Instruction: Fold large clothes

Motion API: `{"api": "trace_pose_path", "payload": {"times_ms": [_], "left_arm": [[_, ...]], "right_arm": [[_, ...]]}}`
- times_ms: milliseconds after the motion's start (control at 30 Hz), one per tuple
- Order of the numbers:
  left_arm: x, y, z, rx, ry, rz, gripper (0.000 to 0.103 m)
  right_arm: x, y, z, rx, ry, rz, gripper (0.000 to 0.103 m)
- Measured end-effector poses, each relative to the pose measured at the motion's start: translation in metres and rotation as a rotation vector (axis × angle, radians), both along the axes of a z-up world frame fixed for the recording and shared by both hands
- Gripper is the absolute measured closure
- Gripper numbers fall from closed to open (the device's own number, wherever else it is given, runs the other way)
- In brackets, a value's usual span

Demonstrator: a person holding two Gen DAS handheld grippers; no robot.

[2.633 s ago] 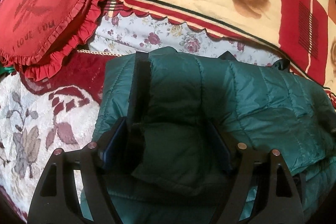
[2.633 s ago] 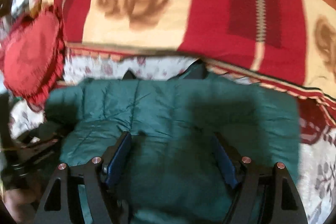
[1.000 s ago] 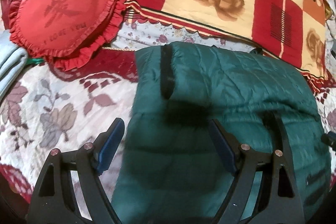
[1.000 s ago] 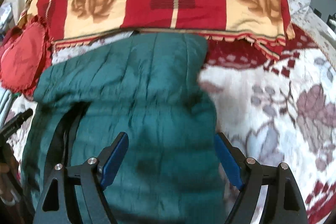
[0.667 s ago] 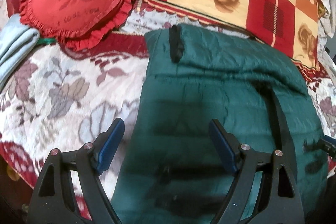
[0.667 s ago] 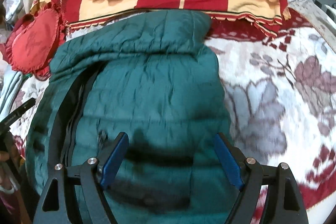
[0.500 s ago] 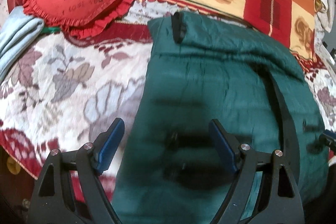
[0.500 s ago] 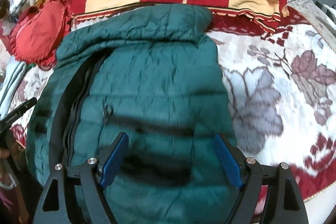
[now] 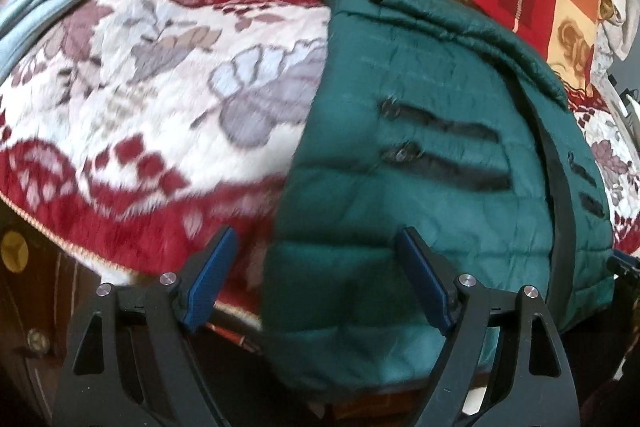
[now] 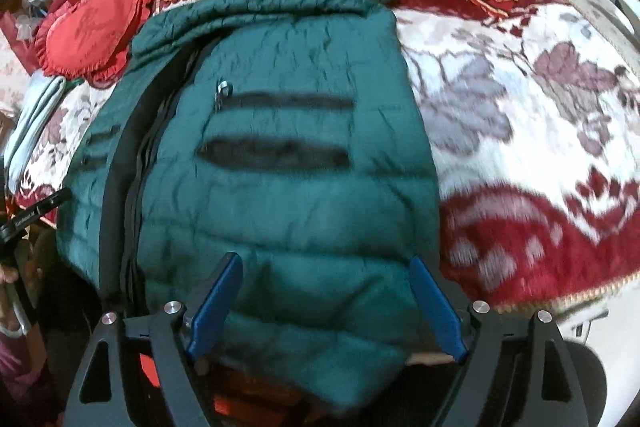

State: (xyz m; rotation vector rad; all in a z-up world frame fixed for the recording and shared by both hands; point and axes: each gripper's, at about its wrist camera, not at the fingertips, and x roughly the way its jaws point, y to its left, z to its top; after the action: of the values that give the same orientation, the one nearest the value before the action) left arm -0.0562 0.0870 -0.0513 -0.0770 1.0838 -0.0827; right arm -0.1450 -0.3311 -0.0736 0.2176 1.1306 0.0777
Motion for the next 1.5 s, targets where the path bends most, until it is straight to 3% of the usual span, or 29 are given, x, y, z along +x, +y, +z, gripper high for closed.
{"api": "trace_pose_path", "payload": {"times_ms": [100, 200, 400, 600, 733, 800, 833, 867, 933, 967, 1033, 1100, 1167, 1500], "left_arm": [[-0.003, 0.010, -0.009, -0.028, 0.026, 0.022, 0.020], [-0.005, 0.014, -0.018, -0.096, 0.068, 0.042, 0.020], [-0.011, 0.011, -0.025, -0.152, 0.118, 0.003, 0.020], [-0.009, 0.012, -0.031, -0.226, 0.162, 0.003, 0.020], [-0.011, 0.007, -0.032, -0.221, 0.163, -0.013, 0.020], [-0.011, 0.001, -0.033, -0.213, 0.160, -0.034, 0.020], [-0.011, -0.002, -0.032, -0.207, 0.155, -0.043, 0.022], [-0.012, -0.003, -0.031, -0.206, 0.147, -0.051, 0.025], [-0.013, -0.005, -0.029, -0.208, 0.139, -0.066, 0.052], [-0.015, -0.005, -0.026, -0.200, 0.130, -0.068, 0.058], [-0.017, -0.005, -0.021, -0.190, 0.102, -0.077, 0.079], [-0.019, -0.001, -0.013, -0.218, 0.082, -0.073, 0.088], [-0.022, 0.000, 0.000, -0.242, 0.053, -0.077, 0.090], [-0.012, -0.002, 0.063, -0.181, -0.145, -0.090, 0.091]], "right_arm": [[-0.007, -0.011, -0.005, 0.012, 0.021, -0.036, 0.020], [-0.009, -0.022, -0.017, 0.106, 0.053, -0.075, 0.020], [-0.010, -0.013, -0.020, 0.215, 0.048, -0.027, 0.020], [-0.006, -0.010, -0.016, 0.244, 0.052, -0.006, 0.020], [-0.005, -0.006, -0.008, 0.250, 0.032, 0.036, 0.020], [-0.001, -0.001, -0.009, 0.230, 0.031, 0.055, 0.032], [0.000, 0.001, -0.011, 0.200, 0.031, 0.065, 0.050], [0.002, 0.005, -0.013, 0.145, 0.030, 0.075, 0.064], [0.003, 0.007, -0.012, 0.130, 0.024, 0.083, 0.072], [0.002, 0.005, -0.009, 0.134, 0.015, 0.088, 0.079], [0.001, 0.004, -0.002, 0.143, -0.007, 0.100, 0.085], [-0.001, 0.000, 0.010, 0.173, -0.044, 0.108, 0.088], [-0.002, -0.003, 0.026, 0.212, -0.086, 0.113, 0.089], [0.016, -0.020, 0.080, 0.263, -0.261, 0.067, 0.089]]}}
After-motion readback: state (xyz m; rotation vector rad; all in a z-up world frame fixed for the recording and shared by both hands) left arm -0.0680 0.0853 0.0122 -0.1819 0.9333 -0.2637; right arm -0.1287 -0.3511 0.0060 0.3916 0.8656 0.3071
